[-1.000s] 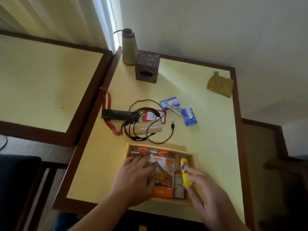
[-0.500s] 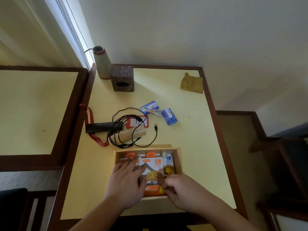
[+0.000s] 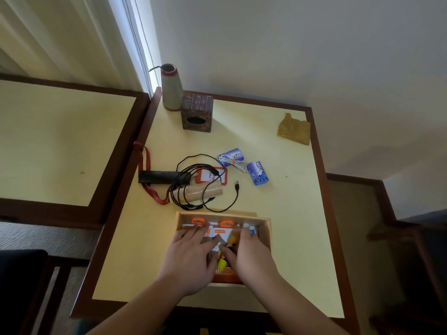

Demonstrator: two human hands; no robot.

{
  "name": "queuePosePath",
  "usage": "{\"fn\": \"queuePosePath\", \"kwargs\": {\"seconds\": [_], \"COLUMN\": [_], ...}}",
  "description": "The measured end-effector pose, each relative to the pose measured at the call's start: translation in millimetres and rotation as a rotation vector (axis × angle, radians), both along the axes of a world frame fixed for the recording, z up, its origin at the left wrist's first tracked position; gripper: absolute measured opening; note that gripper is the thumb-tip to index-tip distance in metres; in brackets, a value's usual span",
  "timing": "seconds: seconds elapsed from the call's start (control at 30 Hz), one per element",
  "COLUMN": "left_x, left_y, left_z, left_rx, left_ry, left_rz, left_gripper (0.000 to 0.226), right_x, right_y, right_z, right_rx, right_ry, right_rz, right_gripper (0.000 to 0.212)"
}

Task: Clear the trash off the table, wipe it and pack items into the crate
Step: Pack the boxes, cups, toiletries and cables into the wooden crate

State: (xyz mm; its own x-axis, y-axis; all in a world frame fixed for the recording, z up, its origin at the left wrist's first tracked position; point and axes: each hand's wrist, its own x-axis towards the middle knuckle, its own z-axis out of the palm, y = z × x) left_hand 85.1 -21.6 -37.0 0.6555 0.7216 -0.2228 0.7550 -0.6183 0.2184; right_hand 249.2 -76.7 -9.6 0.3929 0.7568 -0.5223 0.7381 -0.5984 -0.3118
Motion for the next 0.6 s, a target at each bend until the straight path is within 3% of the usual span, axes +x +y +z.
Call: {"fn": "queuePosePath", "kwargs": {"seconds": [0.2,0.37,0.6], "left_x": [0.6,-0.9,0.5], "left_y": [-0.9,-1.4,0.1], "left_z": [-1.4,2.6,3.3], "left_rx": [-0.014,-0.021,-0.037], "left_ry": [-0.008,-0.028,-0.054], "left_rz": [-0.003,0.008,0.011], "left_gripper": [0.049,0.051,0.054], "right_x": [12.3,11.7,17.1], "right_y": [7.9,-0.2,12.7], "right_z": [6.4,15.9,5.0], "right_rx": [-0.129,-0.233,-0.362], "right_ry": [-0.056,-0.083,-0.011], "right_rz": [-0.066,-0.02,-0.027], "right_gripper": [0.038,0.058,0.037]}}
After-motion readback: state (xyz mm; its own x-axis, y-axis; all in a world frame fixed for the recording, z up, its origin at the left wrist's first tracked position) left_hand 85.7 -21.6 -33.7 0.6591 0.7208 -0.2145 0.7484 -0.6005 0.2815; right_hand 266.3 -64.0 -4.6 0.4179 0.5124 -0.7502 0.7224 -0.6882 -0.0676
